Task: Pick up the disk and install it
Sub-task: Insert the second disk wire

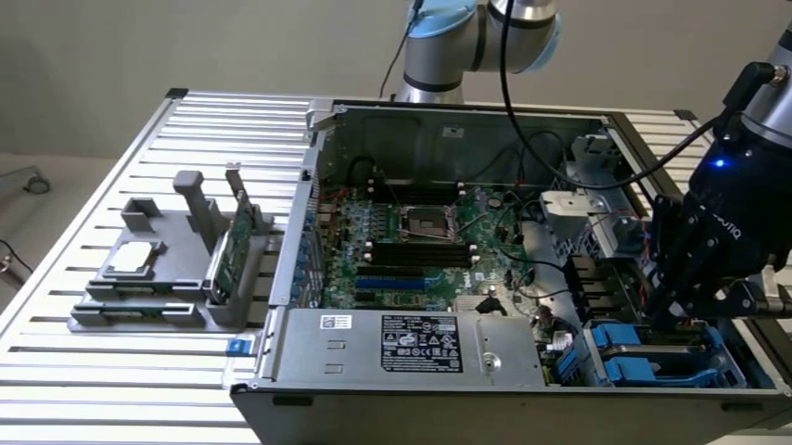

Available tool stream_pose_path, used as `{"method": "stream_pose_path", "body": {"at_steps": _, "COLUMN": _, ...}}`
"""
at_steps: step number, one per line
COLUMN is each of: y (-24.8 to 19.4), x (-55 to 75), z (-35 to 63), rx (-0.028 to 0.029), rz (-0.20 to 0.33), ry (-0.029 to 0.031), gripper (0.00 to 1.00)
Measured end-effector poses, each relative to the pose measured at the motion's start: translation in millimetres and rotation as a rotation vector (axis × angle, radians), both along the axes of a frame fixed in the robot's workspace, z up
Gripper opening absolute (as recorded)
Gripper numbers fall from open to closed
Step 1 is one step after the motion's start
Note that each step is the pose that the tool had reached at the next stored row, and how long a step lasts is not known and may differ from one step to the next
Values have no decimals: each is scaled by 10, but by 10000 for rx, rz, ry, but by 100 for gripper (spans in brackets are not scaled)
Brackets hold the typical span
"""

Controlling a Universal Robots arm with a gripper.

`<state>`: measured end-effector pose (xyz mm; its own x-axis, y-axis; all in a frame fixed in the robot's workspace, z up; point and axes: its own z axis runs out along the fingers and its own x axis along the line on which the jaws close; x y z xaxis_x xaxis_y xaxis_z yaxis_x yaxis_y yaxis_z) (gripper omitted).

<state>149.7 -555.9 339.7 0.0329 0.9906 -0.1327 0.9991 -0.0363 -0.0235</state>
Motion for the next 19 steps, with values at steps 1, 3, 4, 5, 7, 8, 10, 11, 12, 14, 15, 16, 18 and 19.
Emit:
{"method": "stream_pose_path", "body": {"at_steps": 1, "y": -1, "x": 0, "z": 0, "rx": 40, "rz": 0, "ry": -1, "gripper": 16}}
{"method": "stream_pose_path", "body": {"at_steps": 3, "y": -5, "x": 2, "z": -1, "rx": 147, "rz": -2, "ry": -1, "gripper": 16}}
{"method": "stream_pose_path", "body": {"at_steps": 4, "y": -7, "x": 6, "z": -1, "rx": 186, "rz": -1, "ry": 0, "gripper": 16}}
{"method": "stream_pose_path", "body": {"at_steps": 5, "y": -9, "x": 11, "z": -1, "rx": 207, "rz": -3, "ry": 3, "gripper": 16}}
{"method": "stream_pose_path", "body": {"at_steps": 7, "y": -15, "x": 24, "z": 0, "rx": 219, "rz": -7, "ry": 15, "gripper": 16}}
{"method": "stream_pose_path", "body": {"at_steps": 8, "y": -22, "x": 28, "z": 1, "rx": 219, "rz": -9, "ry": 22, "gripper": 16}}
{"method": "stream_pose_path", "body": {"at_steps": 10, "y": -45, "x": 28, "z": 0, "rx": 223, "rz": -14, "ry": 28, "gripper": 16}}
{"method": "stream_pose_path", "body": {"at_steps": 11, "y": -56, "x": 29, "z": 0, "rx": 223, "rz": -14, "ry": 29, "gripper": 16}}
{"method": "stream_pose_path", "body": {"at_steps": 12, "y": -63, "x": 29, "z": 1, "rx": 223, "rz": -13, "ry": 30, "gripper": 16}}
{"method": "stream_pose_path", "body": {"at_steps": 14, "y": -66, "x": 24, "z": 1, "rx": 234, "rz": -15, "ry": 29, "gripper": 16}}
{"method": "stream_pose_path", "body": {"at_steps": 15, "y": -66, "x": 19, "z": 1, "rx": 247, "rz": -16, "ry": 30, "gripper": 16}}
{"method": "stream_pose_path", "body": {"at_steps": 16, "y": -67, "x": 10, "z": 3, "rx": 258, "rz": -17, "ry": 29, "gripper": 16}}
{"method": "stream_pose_path", "body": {"at_steps": 18, "y": -68, "x": -2, "z": 6, "rx": 290, "rz": -15, "ry": 30, "gripper": 16}}
{"method": "stream_pose_path", "body": {"at_steps": 19, "y": -67, "x": -3, "z": 8, "rx": 303, "rz": -15, "ry": 30, "gripper": 16}}
